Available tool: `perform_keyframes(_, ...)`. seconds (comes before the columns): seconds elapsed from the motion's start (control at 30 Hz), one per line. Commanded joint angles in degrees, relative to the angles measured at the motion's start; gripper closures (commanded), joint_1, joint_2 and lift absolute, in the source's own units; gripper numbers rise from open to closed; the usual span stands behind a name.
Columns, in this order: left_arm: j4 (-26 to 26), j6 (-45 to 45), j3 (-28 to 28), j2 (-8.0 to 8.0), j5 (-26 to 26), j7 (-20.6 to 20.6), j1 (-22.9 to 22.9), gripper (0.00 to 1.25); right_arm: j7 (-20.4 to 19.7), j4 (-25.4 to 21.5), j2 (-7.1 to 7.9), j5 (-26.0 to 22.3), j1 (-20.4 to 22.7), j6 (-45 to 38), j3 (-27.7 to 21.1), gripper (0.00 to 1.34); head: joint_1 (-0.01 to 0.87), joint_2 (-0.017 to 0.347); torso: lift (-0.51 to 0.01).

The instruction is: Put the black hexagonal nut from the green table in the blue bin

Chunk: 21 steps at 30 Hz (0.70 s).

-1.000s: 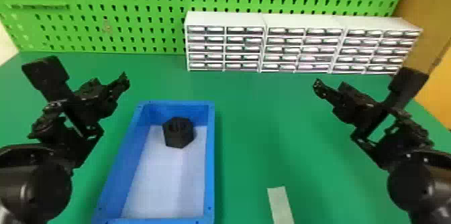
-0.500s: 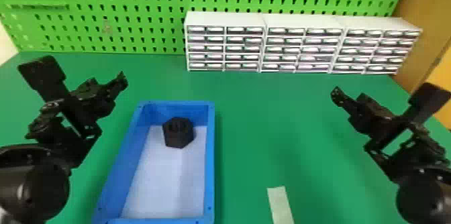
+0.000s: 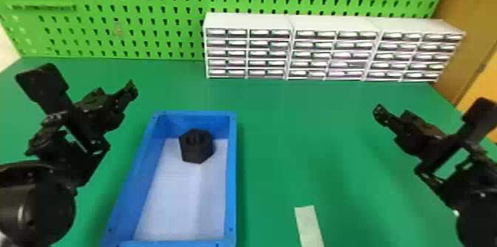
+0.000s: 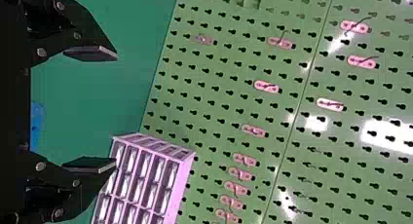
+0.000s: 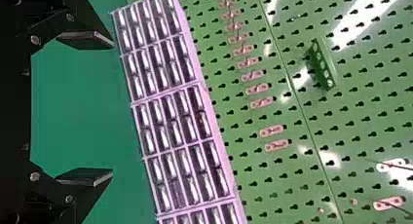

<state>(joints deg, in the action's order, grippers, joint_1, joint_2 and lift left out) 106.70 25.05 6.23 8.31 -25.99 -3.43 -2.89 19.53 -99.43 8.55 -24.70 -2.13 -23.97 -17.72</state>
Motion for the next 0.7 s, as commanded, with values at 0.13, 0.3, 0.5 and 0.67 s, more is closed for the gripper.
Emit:
perform_keyframes(0.13,0.0,0.0,0.1,-0.14,0.1,0.0,0.1,0.48,1.5,0.1,1.21,-0.3,0.6,-2.0,-2.4,0.34,0.691,0.009,-0.097)
perform_keyframes(0.3,0.0,-0.1,0.1,-0.23,0.1,0.0,0.1,0.48,2.3,0.1,0.77,0.4,0.8,-2.6,-3.7,0.34,0.691,0.009,-0.097)
perform_keyframes(0.5,0.0,0.0,0.2,-0.23,0.0,0.0,0.3,0.48,2.4,0.1,0.07,0.9,1.2,-2.6,-4.3,0.34,0.691,0.009,-0.097)
perform_keyframes(0.67,0.0,0.0,0.2,-0.23,-0.1,0.0,0.1,0.48,2.4,0.1,-0.55,1.5,1.1,-2.5,-4.8,0.34,0.691,0.009,-0.097)
